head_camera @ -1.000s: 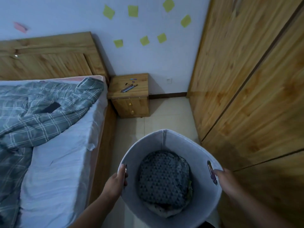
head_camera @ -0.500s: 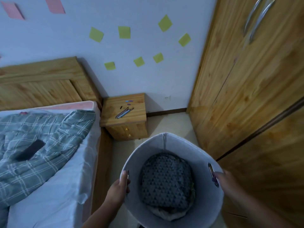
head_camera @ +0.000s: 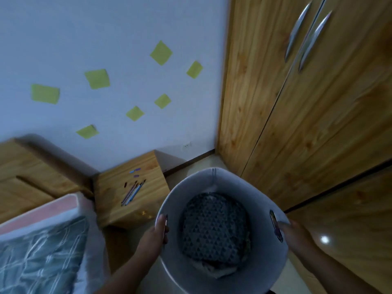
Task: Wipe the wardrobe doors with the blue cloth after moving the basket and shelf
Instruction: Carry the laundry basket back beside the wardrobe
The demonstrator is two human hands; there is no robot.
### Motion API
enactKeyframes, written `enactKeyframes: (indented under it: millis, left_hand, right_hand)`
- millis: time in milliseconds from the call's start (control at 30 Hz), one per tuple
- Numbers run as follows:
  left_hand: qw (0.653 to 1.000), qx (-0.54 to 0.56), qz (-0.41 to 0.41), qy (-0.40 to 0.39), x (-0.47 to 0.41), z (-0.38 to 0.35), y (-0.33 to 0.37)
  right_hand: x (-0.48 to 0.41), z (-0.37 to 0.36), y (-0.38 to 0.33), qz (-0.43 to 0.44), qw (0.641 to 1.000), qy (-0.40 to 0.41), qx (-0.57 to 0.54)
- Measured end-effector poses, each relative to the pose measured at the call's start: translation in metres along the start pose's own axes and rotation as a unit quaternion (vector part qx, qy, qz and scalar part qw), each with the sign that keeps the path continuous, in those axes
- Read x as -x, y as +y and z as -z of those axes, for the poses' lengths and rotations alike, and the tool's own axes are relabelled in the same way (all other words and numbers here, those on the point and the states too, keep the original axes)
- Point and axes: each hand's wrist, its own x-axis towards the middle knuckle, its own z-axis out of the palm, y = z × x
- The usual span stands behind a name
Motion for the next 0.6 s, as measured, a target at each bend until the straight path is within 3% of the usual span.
enactKeyframes:
  millis: [333, 600]
  left_hand:
    - [0.993, -0.105, -0.027, -0.039, -0.114, -0.014, 0.1]
    - [0.99, -0.108, -0.031, -0.089, -0.189, -0.026, 0.167]
  right_hand:
    - [-0.075, 0.001, -0.044, -0.068, 0.995, 0.024, -0.062]
    - [-0.104, -0.01, -0.083, -0.112, 0.99, 0.002, -0.09]
